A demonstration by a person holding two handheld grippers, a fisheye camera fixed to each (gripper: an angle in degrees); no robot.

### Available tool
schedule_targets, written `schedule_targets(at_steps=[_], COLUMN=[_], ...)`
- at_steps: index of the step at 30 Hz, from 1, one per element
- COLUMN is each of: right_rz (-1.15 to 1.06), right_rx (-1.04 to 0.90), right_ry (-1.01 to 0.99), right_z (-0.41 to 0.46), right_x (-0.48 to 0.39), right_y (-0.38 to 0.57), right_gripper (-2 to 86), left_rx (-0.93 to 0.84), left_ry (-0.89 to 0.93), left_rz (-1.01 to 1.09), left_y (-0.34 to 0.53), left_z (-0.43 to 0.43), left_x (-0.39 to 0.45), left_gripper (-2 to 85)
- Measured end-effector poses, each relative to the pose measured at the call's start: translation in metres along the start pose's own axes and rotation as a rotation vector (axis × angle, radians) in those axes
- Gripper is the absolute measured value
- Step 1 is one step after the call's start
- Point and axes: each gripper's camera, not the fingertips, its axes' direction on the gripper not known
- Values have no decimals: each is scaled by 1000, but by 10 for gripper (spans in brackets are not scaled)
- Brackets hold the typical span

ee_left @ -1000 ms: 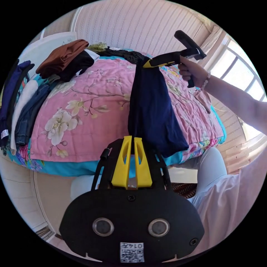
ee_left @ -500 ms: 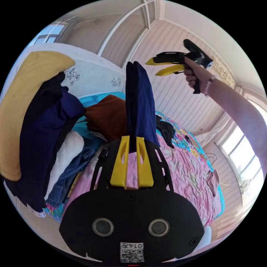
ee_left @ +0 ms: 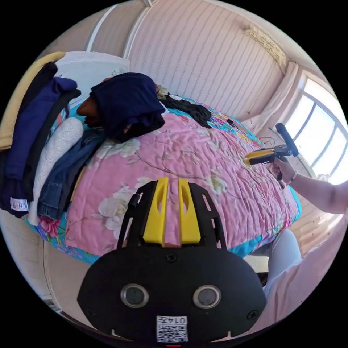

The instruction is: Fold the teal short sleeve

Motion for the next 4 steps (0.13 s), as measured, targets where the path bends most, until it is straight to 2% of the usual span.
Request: schedule_targets(at_steps=[4], right_rz=[294], right_rx=[-19], right_ry=[-35], right_z=[-13], right_x=[52], right_y=[142], right_gripper=[126], left_rx=[-36], left_ry=[87], left_rz=[127], left_y=[0], left_z=[11], left_x=[80], left_gripper=[48])
